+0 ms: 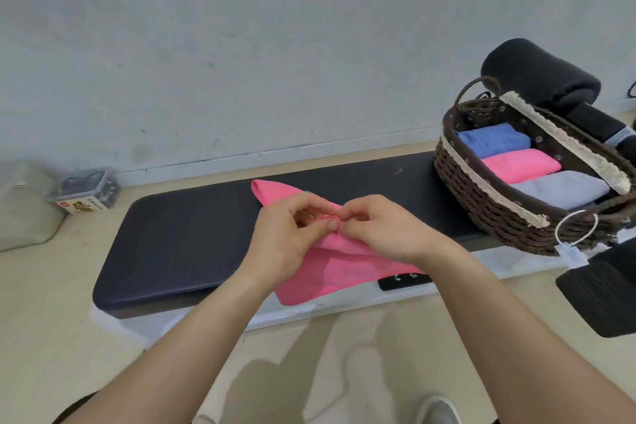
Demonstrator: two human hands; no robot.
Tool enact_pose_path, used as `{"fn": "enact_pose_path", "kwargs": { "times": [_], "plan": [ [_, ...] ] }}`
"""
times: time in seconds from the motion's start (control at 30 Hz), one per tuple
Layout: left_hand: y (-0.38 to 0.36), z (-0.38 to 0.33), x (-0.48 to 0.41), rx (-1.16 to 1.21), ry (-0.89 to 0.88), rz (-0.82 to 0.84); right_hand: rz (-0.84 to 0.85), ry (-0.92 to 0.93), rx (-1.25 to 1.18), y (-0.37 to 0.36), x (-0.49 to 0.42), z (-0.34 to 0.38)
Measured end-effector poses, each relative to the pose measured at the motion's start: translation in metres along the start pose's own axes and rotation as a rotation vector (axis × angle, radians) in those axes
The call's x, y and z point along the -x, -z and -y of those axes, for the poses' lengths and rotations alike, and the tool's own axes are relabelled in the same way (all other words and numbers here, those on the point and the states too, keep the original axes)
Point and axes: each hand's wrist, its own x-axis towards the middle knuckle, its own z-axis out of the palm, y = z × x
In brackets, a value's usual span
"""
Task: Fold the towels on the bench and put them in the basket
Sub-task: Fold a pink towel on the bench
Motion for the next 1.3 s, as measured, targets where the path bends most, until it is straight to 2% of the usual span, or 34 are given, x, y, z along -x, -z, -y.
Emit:
{"fn": "enact_pose_path", "kwargs": {
  "times": [0.1,0.2,0.5,0.7,0.93,1.3],
  "plan": [
    [0.003,0.003,-0.002,0.113,0.041,-0.092,-0.027,-0.006,-0.119,0.005,-0.006,0.007],
    [0.003,0.004,-0.007,0.148,0.034,-0.117,-0.07,0.03,-0.227,0.005,-0.007,0.005],
    [-0.009,0.0,-0.02,0.189,0.046,-0.112,-0.206,0.061,-0.333,0.009,-0.011,-0.006],
    [-0.014,0.003,-0.022,0.13,-0.022,-0.052,-0.316,0.049,-0.426,0.011,-0.019,-0.009],
    [-0.021,0.001,-0.021,0.182,-0.017,-0.105,-0.274,0.039,-0.504,0.012,-0.016,-0.007],
    [-0.026,-0.001,-0.021,0.124,-0.051,-0.146,-0.219,0.073,-0.42,0.016,-0.005,-0.014]
  ]
}}
